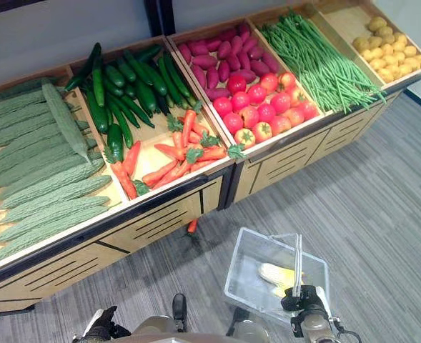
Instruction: Get the vegetables into the basket
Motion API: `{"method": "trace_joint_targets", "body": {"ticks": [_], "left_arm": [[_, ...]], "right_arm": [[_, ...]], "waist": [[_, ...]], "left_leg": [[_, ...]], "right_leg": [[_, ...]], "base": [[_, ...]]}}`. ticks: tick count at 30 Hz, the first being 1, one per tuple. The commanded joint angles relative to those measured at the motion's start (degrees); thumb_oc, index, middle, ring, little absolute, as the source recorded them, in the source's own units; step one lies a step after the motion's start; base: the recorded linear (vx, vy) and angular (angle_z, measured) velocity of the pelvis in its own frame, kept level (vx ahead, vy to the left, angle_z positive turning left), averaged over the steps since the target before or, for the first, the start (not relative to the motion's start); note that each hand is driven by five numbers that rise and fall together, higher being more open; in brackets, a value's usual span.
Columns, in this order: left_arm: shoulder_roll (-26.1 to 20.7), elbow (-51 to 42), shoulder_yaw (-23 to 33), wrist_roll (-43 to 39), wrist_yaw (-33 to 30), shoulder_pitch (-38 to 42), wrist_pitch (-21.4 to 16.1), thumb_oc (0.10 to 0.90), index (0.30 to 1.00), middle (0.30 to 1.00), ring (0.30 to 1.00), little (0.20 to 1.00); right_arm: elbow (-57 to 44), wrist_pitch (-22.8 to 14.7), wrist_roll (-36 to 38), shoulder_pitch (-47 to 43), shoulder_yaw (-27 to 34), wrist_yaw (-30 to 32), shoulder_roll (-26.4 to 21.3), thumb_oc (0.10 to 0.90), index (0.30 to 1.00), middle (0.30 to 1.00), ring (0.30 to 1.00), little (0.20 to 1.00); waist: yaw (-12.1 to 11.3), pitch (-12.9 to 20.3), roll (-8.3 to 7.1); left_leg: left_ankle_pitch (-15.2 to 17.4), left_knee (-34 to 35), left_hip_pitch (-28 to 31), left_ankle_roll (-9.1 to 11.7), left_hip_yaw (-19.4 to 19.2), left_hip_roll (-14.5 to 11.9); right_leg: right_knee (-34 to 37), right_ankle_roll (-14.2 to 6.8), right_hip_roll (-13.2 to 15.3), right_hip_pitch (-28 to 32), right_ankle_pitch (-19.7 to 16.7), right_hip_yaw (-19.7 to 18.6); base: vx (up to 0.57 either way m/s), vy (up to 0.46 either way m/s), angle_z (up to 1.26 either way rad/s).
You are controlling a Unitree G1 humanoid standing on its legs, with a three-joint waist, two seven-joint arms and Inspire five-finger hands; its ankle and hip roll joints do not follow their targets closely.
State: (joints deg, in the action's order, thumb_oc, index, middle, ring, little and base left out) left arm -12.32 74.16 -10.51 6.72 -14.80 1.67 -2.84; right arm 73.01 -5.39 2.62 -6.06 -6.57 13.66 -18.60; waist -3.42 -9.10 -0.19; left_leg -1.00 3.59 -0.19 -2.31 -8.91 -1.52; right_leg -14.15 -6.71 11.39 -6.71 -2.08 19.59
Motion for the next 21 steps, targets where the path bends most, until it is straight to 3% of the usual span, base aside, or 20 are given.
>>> {"method": "trace_joint_targets", "body": {"ticks": [1,3,4,6,7,10,11,15,21], "left_arm": [[-3.41,0.75,-0.33,-0.07,-0.95,0.47,-0.48,0.900,1.000,1.000,1.000,1.000],[-3.65,0.28,-0.57,-0.57,-0.85,0.90,-0.52,0.900,1.000,1.000,1.000,1.000],[-3.97,0.88,-0.86,-0.99,-1.30,2.24,-0.74,0.900,1.000,1.000,1.000,1.000],[-4.07,1.30,-0.90,-1.30,-1.42,2.63,-0.72,0.900,1.000,1.000,1.000,1.000],[-5.04,2.69,-0.01,-2.12,-1.69,3.77,-0.52,0.900,1.000,1.000,1.000,1.000],[-5.06,2.95,0.61,-2.42,-1.69,3.58,-0.50,0.900,1.000,1.000,1.000,1.000],[-4.89,3.70,2.54,-4.24,-1.54,2.76,-0.50,0.900,1.000,1.000,1.000,1.000],[-4.10,4.98,6.00,-7.60,-1.05,1.38,-0.57,0.900,1.000,1.000,1.000,1.000],[-2.12,5.77,9.85,-13.55,-0.91,0.50,-0.60,0.900,1.000,1.000,1.000,1.000]], "right_arm": [[-0.73,-2.41,1.05,-0.59,1.33,2.34,-2.16,0.400,0.300,0.300,0.300,0.300],[-0.44,-2.30,1.65,-0.80,1.32,2.64,-2.37,0.400,0.300,0.300,0.300,0.300],[0.20,-2.04,2.01,-1.49,1.65,3.14,-2.57,0.400,0.300,0.300,0.300,0.300],[0.37,-1.95,2.15,-1.71,1.82,3.23,-2.52,0.400,0.300,0.300,0.300,0.300],[0.81,-2.11,3.35,-1.06,2.35,3.56,-1.86,0.400,0.300,0.300,0.300,0.300],[1.25,-2.03,3.49,-0.94,2.58,3.39,-1.78,0.400,0.300,0.300,0.300,0.300],[2.22,-1.85,3.28,-0.81,2.56,2.85,-1.85,0.400,0.300,0.300,0.300,0.300],[2.63,-1.88,2.58,-0.40,2.68,2.39,-3.16,0.400,0.300,0.300,0.300,0.300],[4.57,-1.46,1.96,0.35,3.37,2.37,-4.57,0.400,0.300,0.300,0.300,0.300]], "waist": [[0.50,-0.92,-1.59],[1.03,-1.20,-1.01],[1.50,-1.75,-1.02],[1.95,-1.89,-1.44],[2.82,-1.14,-2.77],[2.71,-0.67,-2.94],[2.34,0.58,-3.27],[1.75,2.27,-2.80],[1.54,3.70,-1.65]], "left_leg": [[-0.65,1.11,-0.97,1.51,6.29,0.76],[-0.65,1.41,-0.59,2.14,8.06,0.32],[-0.67,1.41,-0.39,3.47,9.83,-0.53],[-0.45,1.41,-0.22,3.95,10.74,-0.77],[-0.06,1.41,0.26,5.06,12.86,-1.82],[0.11,1.41,0.51,5.60,12.97,-2.59],[-0.17,1.41,0.55,6.53,13.19,-4.05],[-1.03,1.41,0.92,8.41,13.32,-6.43],[-2.00,1.41,0.97,9.79,13.07,-8.05]], "right_leg": [[-3.99,-4.09,0.57,-0.15,-3.92,-11.27],[0.19,-3.13,-0.49,-1.70,-2.51,-12.92],[7.04,-3.44,1.67,-2.21,-3.79,-12.55],[9.00,-3.96,2.13,-2.35,-4.92,-13.82],[11.06,-4.47,1.14,-1.15,-4.17,-17.47],[12.22,-4.28,0.92,-0.44,-3.97,-16.31],[14.37,-3.86,-0.16,1.10,-3.96,-14.50],[18.35,-2.93,-2.52,4.32,-4.09,-12.28],[19.15,-2.26,-3.75,5.82,-2.93,-10.81]], "base": [[0.12,0.037,0.50],[0.14,-0.074,0.93],[0.16,-0.207,0.93],[0.16,-0.225,0.62],[0.16,-0.207,0.69],[0.14,-0.229,0.75],[0.15,-0.280,0.62],[0.12,-0.247,-0.01],[0.04,-0.099,-0.01]]}}
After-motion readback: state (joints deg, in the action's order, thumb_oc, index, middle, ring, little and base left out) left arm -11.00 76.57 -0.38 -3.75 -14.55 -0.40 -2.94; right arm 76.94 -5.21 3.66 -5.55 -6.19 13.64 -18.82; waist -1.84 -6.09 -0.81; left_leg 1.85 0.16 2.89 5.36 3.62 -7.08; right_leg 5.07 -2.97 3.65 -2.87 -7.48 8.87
